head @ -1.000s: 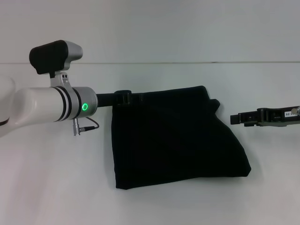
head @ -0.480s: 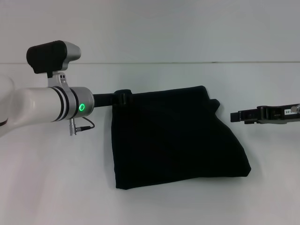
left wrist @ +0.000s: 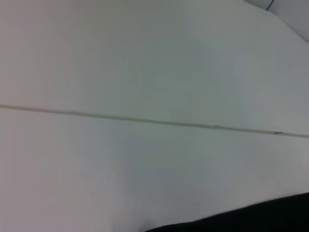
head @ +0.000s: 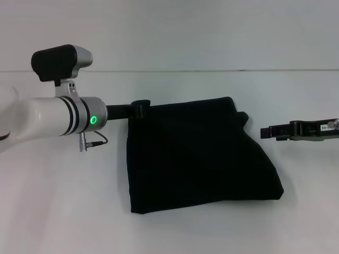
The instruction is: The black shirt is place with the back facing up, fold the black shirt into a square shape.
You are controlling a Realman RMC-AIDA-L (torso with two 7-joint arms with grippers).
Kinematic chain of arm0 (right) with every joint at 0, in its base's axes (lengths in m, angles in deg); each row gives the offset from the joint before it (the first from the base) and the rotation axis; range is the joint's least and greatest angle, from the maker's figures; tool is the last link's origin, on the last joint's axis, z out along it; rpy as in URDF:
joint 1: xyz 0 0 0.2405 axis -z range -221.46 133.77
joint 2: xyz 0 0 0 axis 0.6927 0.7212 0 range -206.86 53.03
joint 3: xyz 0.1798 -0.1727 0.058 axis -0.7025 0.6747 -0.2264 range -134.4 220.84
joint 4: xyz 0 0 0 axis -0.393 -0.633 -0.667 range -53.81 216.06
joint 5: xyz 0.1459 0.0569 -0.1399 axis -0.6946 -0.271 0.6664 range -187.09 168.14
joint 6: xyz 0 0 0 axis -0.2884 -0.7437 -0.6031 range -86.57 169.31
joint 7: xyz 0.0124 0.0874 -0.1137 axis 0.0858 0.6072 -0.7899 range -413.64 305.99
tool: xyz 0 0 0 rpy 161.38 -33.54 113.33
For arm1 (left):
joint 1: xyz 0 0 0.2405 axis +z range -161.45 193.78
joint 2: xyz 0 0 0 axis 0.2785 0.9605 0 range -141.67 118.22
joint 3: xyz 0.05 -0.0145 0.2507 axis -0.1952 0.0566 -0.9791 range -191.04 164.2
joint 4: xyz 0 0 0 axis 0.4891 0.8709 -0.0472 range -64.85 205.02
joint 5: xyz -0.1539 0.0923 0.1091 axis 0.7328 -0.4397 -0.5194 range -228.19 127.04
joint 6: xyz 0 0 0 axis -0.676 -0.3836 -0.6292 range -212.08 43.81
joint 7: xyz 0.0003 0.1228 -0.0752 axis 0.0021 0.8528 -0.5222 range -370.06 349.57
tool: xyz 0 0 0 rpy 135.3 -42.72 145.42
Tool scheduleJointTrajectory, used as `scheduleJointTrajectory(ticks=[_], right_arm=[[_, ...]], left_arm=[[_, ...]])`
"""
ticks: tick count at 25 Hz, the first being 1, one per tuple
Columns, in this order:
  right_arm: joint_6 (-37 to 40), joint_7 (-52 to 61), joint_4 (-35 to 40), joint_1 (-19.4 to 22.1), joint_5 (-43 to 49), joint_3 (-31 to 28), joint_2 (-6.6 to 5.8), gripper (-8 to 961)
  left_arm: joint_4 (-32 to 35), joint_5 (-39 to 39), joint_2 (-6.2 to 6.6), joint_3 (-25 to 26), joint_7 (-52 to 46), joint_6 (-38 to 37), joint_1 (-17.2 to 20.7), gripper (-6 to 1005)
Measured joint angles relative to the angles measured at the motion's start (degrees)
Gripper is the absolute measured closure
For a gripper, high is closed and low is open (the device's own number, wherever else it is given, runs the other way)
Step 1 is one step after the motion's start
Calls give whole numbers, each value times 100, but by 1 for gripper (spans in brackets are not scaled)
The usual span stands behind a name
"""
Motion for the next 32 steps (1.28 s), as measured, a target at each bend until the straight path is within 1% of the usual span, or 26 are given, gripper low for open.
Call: scheduleJointTrajectory(ticks=[3,12,17,25,29,32], right_arm=[[-42,-6,0,14,0,-2,13,297],[-46,-53,0,11,-26,-32,-2,299],[-46,-78,0,-11,-28,-41,-5,300],[-54,-88,0,-38,-29,-34,-16,300],[-55,-89,0,-38,-29,-16,-16,300],[-54,-88,1,-38,-29,-8,-16,299]], left_arm=[[17,2,17,0,0,-69,-43,968],[36,40,148,17,-30,-139,-338,938],[32,30,197,47,-53,-71,-390,921],[20,12,199,54,-59,-7,-368,894],[117,35,125,50,-7,55,-350,880],[168,35,111,31,0,66,-310,870]])
